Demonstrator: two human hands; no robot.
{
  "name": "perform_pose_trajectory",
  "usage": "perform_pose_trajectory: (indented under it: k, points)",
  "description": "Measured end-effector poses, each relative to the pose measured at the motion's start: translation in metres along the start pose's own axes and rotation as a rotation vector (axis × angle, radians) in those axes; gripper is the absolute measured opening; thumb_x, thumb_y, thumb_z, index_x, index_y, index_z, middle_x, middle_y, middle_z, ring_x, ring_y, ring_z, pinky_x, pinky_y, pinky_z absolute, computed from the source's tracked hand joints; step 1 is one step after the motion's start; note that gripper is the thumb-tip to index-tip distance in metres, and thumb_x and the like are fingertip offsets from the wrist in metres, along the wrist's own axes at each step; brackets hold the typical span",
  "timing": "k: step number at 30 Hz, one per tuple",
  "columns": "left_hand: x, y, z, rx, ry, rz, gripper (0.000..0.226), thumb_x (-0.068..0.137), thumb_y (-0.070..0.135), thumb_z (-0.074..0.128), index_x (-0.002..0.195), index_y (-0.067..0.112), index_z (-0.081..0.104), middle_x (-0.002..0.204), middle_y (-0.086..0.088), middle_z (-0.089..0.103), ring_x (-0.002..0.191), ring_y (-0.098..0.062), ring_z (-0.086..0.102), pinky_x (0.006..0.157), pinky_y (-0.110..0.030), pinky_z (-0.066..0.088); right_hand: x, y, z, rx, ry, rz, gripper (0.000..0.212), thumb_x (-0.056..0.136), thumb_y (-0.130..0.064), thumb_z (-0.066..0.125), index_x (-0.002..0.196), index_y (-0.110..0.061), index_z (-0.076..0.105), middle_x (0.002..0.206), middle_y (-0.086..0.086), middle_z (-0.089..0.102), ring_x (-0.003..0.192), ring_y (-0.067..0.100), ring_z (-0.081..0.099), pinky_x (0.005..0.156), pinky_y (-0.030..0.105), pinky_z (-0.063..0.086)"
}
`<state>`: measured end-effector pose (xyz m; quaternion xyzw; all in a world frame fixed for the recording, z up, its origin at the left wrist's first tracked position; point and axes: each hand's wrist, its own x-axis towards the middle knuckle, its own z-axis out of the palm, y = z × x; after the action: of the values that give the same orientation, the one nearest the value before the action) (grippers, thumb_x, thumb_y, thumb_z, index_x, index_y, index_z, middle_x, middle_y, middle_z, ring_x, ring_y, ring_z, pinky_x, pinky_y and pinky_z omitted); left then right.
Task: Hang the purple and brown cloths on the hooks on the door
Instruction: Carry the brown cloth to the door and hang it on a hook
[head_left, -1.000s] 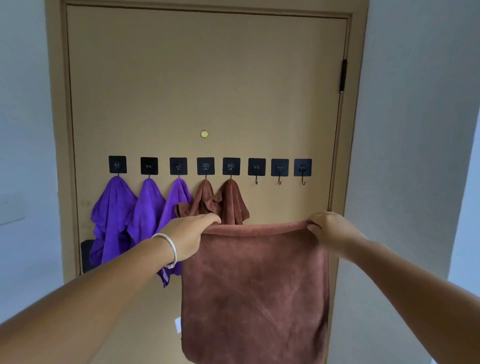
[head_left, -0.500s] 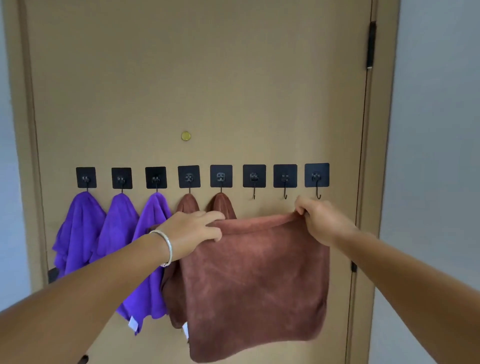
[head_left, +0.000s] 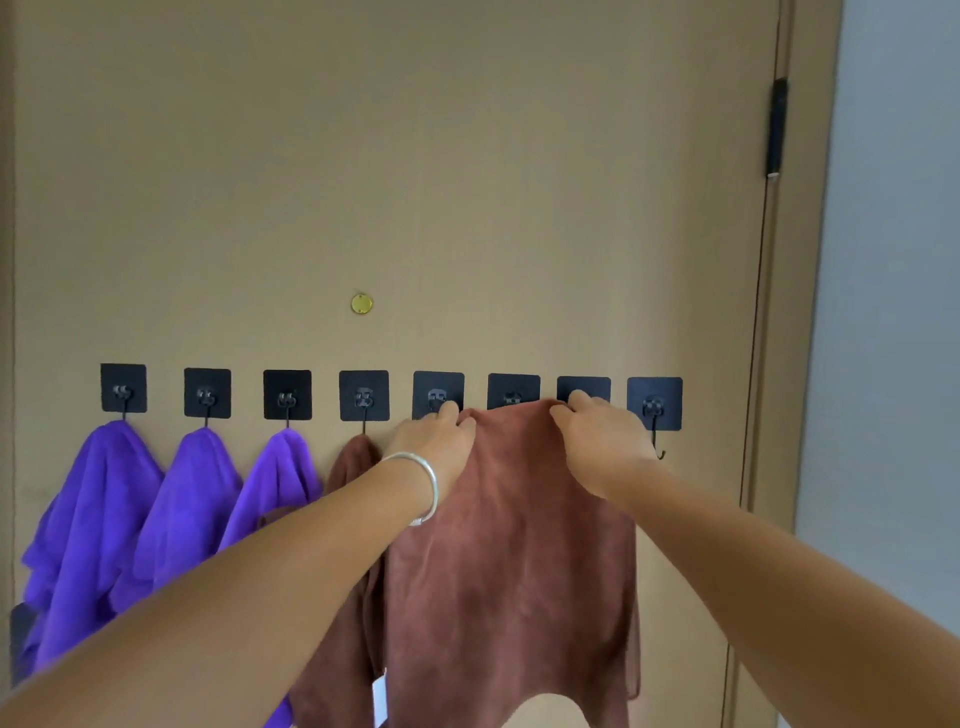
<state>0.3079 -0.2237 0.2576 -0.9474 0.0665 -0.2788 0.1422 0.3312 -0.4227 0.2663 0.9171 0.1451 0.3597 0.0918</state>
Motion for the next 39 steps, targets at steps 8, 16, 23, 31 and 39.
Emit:
perform_pose_trajectory:
  k: [8,16,23,31,39]
  points:
    - [0.004,0.028,0.041,-0.020,-0.065,-0.040,0.039,0.093,0.004,0.039,0.130,0.008,0.048,0.127,-0.014,0.046,0.112,-0.033,0.052,0.076,-0.038,0.040,-0.012,-0.037,0.039,-0.019,-0.062,0.043,0.031,0.094,-0.008,0.038,0.122,-0.010,0.050,0.117,0.010,0.052,0.102,0.027,0.055,0.079,0.035,0.043]
    - [-0.015,0.039,0.050,-0.015,-0.237,0.077,0.054,0.083,0.022,0.060,0.135,0.026,0.045,0.135,-0.006,0.037,0.121,-0.029,0.039,0.094,-0.044,0.036,-0.033,-0.058,0.077,0.158,-0.149,0.050,0.036,0.093,-0.016,0.042,0.128,-0.020,0.047,0.118,0.004,0.056,0.103,0.027,0.057,0.082,0.036,0.042]
    - [-0.016,0.032,0.020,0.159,-0.201,0.144,0.039,0.087,0.022,0.052,0.126,0.021,0.057,0.128,-0.009,0.045,0.116,-0.031,0.042,0.093,-0.042,0.034,-0.041,-0.039,0.056,0.086,-0.121,-0.025,0.030,0.093,-0.023,0.042,0.117,-0.023,0.059,0.112,0.004,0.055,0.101,0.027,0.052,0.083,0.039,0.038]
    - [-0.011,0.048,-0.011,-0.045,0.223,0.158,0.024,0.090,0.022,0.041,0.109,0.021,0.057,0.108,-0.001,0.054,0.100,-0.023,0.050,0.079,-0.036,0.035,-0.073,0.011,0.036,0.118,-0.007,0.111,0.033,0.093,-0.020,0.040,0.122,-0.022,0.057,0.111,0.003,0.058,0.097,0.024,0.054,0.083,0.036,0.044]
    - [0.004,0.100,-0.005,-0.243,0.306,0.353,0.027,0.093,0.026,0.041,0.117,0.020,0.052,0.116,-0.001,0.053,0.109,-0.022,0.049,0.087,-0.036,0.037,-0.119,0.058,0.009,0.009,-0.115,0.376,0.039,0.094,-0.023,0.040,0.132,-0.023,0.048,0.124,0.002,0.052,0.110,0.024,0.050,0.089,0.035,0.043]
